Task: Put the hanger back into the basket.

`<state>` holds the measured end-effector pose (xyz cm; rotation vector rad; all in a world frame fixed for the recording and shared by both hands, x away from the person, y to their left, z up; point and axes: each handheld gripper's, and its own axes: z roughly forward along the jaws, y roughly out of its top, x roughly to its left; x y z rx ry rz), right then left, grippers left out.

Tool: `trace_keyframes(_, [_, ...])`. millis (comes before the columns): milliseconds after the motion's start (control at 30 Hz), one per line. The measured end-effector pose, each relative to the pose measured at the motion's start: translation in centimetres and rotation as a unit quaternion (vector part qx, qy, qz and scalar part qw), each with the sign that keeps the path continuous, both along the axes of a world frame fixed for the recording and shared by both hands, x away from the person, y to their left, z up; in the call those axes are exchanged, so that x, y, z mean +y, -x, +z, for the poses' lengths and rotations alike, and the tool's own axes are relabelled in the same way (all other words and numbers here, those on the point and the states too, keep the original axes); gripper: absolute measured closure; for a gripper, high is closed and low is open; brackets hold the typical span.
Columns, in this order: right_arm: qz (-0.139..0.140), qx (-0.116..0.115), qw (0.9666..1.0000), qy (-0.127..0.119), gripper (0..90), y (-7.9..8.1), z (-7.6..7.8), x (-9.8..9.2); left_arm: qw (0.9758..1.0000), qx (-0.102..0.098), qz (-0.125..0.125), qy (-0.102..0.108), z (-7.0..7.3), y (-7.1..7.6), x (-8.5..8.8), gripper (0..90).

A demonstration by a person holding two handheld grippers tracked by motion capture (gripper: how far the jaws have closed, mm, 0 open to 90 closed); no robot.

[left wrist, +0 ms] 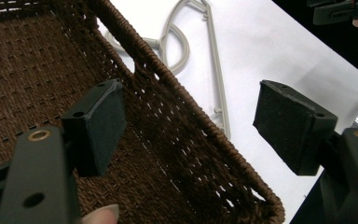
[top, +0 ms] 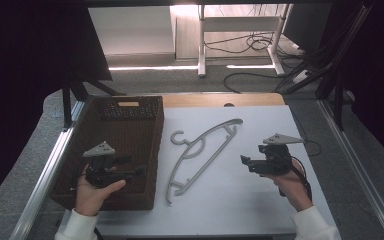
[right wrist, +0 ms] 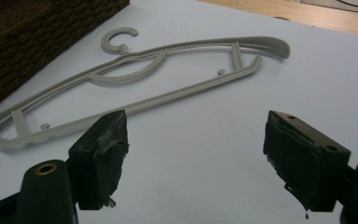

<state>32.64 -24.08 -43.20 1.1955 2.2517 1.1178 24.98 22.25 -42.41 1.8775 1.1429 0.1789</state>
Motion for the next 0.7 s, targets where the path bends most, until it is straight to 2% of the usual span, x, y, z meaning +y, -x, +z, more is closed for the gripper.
trace_keyframes(300, [-0.005, 0.008, 0.9999, 0.005, 23.0, 0.20, -0.18, -0.26, 1.0000, 0.002, 0.005, -0.004, -0.17, -0.18, 0.20, 24.3])
trace_keyframes(467, [-0.004, 0.018, 0.9997, 0.017, 23.9, 0.05, -0.51, 0.01, 0.9999, -0.002, 0.008, -0.006, -0.10, -0.07, 0.41, 24.3])
trace_keyframes(700, [-0.005, 0.031, 0.9995, 0.007, 27.5, -0.33, -0.71, 0.14, 0.9998, -0.004, 0.014, -0.009, 0.00, 0.18, 0.95, 24.4])
